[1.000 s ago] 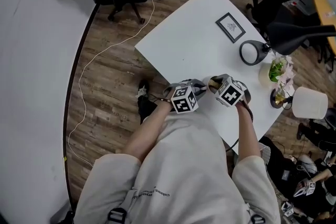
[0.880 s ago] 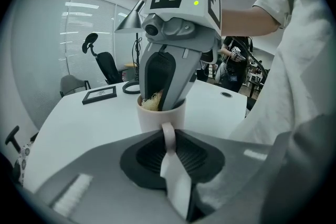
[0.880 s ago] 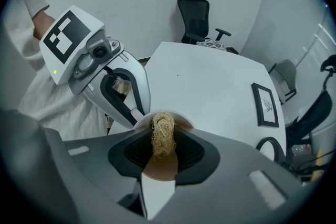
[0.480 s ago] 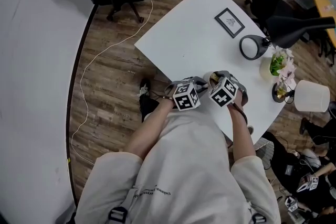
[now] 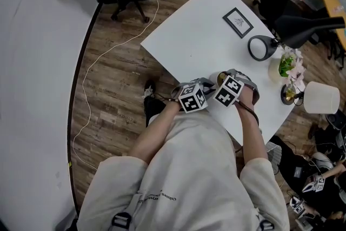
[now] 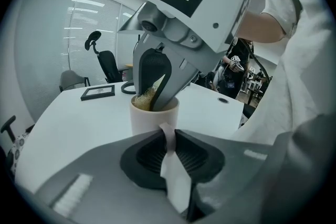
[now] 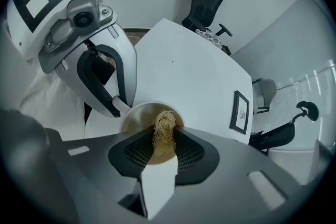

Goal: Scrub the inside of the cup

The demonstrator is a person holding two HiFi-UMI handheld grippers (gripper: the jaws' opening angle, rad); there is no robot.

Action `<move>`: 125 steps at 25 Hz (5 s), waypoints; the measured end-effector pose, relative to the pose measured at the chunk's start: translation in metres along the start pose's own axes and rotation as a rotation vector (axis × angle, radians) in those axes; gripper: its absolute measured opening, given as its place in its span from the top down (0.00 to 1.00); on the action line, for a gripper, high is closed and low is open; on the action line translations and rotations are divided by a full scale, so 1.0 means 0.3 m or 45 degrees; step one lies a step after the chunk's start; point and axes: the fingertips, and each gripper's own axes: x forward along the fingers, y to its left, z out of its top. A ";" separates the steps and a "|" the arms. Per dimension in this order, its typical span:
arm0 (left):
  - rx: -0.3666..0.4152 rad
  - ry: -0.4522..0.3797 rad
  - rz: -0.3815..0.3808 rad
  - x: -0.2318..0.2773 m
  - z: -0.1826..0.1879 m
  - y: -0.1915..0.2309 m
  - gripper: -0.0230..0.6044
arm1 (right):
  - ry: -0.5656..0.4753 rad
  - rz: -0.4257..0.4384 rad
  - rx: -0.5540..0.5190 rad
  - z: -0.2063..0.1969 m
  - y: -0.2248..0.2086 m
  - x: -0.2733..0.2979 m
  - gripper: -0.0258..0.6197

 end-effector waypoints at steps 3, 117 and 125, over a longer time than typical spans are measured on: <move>-0.005 -0.001 -0.006 -0.006 -0.007 -0.011 0.88 | 0.060 0.046 -0.075 -0.001 0.020 -0.004 0.77; -0.100 -0.261 -0.325 -0.056 0.185 -0.153 0.91 | -0.765 0.396 0.864 -0.225 0.042 -0.093 0.77; 0.034 -0.195 -0.304 -0.038 0.144 -0.186 0.91 | -0.727 0.437 0.813 -0.224 -0.014 -0.113 0.77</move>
